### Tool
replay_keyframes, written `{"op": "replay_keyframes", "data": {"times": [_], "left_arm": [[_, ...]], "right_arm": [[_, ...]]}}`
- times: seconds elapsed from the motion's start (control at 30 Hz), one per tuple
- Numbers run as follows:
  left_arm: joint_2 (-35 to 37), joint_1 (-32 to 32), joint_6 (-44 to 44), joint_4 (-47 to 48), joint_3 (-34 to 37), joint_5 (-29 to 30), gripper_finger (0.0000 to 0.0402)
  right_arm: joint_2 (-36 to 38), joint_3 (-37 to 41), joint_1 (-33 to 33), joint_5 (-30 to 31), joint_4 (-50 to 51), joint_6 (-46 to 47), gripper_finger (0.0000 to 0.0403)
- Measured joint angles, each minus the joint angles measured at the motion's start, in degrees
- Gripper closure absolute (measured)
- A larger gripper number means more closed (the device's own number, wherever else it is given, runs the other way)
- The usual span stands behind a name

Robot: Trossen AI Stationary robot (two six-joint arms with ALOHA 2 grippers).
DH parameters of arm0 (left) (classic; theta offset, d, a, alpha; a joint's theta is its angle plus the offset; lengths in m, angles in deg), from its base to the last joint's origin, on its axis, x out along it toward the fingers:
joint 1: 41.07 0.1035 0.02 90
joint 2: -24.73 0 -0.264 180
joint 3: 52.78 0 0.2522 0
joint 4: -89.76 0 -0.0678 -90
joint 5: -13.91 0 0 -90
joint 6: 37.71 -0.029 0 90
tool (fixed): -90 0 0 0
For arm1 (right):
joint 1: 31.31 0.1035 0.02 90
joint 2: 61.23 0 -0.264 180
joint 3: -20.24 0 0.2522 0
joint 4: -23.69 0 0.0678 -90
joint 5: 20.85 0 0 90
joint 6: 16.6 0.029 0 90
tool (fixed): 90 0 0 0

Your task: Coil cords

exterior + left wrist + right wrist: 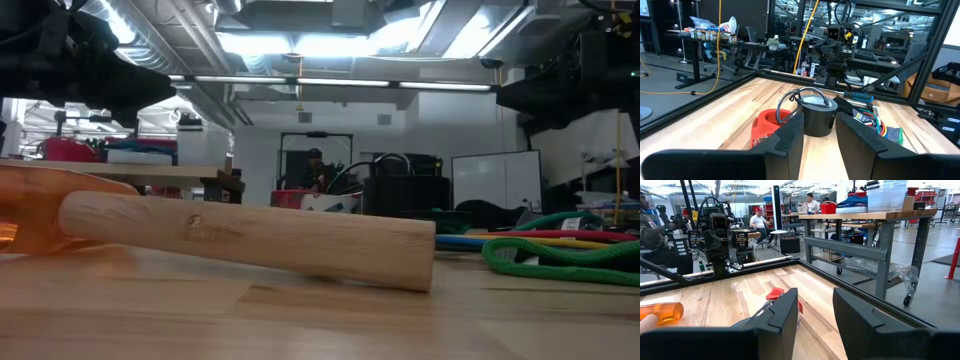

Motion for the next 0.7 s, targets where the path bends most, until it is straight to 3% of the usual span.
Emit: {"op": "replay_keyframes", "data": {"times": [0.7], "left_arm": [[0.0, 0.0, 0.0, 0.0, -0.01, 0.01, 0.0295]], "right_arm": [[-0.02, 0.38, -0.02, -0.55, -2.84, 0.04, 0.0274]]}}
